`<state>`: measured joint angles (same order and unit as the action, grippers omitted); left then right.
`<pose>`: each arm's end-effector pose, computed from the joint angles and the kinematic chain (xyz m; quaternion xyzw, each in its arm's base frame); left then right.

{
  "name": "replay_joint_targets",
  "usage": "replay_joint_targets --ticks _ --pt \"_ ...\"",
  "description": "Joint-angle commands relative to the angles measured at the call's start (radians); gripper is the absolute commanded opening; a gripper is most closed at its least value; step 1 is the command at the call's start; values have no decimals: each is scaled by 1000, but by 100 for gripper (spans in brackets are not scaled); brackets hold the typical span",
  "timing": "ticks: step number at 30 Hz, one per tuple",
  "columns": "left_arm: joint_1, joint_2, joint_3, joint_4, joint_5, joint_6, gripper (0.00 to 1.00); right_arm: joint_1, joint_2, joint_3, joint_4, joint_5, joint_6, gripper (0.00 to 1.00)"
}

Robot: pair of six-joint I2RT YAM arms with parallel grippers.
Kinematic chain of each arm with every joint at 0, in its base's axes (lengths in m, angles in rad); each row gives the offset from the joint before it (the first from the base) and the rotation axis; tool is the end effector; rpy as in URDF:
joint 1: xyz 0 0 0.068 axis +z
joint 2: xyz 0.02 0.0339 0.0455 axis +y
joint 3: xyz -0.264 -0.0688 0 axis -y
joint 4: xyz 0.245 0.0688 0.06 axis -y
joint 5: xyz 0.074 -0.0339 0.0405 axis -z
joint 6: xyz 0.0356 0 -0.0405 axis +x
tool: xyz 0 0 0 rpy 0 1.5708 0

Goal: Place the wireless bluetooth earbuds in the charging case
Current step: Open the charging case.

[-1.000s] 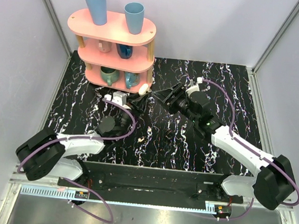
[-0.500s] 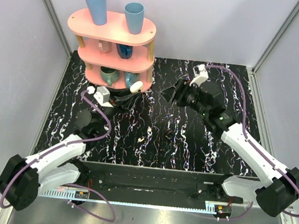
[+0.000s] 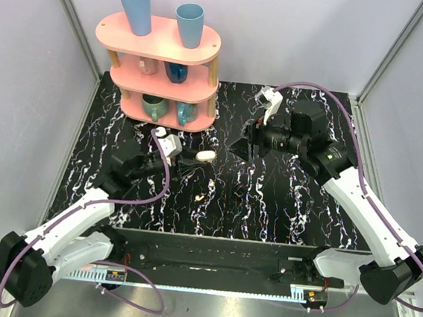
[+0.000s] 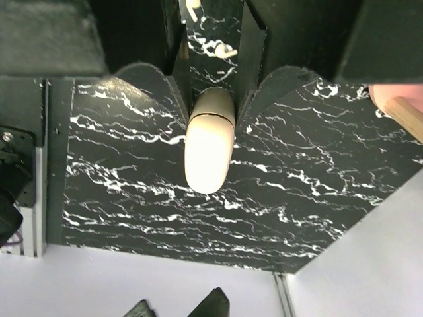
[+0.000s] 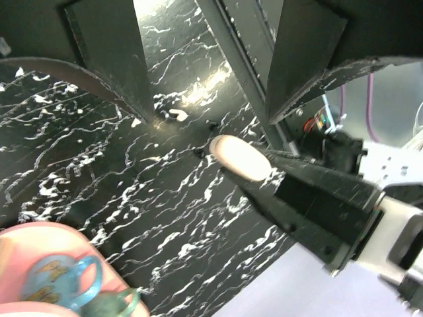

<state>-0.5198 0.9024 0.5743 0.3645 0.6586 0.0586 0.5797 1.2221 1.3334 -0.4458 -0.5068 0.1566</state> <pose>0.1712 -0.1231 0.3023 0.4104 0.5632 -0.3742 0.6118 0.2130 0.1601 0.4139 -0.3077 0.7408 0.3925 0.4499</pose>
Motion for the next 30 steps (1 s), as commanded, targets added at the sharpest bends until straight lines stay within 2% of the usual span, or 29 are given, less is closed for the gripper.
replay_joint_targets --ticks 1,11,15,23,30 --pt "36 6 67 -23 171 15 0 -3 4 61 -102 -170 -94 75" --pt "83 81 36 299 332 -210 0 0 26 33 -80 -283 -81 71" --pt "84 95 12 456 377 -319 0 2 27 35 -67 -277 -84 71" --pt "86 131 -30 648 371 -417 0 22 59 58 1 -314 -60 66" --pt "86 181 -34 692 349 -453 0 63 74 73 44 -325 -42 67"
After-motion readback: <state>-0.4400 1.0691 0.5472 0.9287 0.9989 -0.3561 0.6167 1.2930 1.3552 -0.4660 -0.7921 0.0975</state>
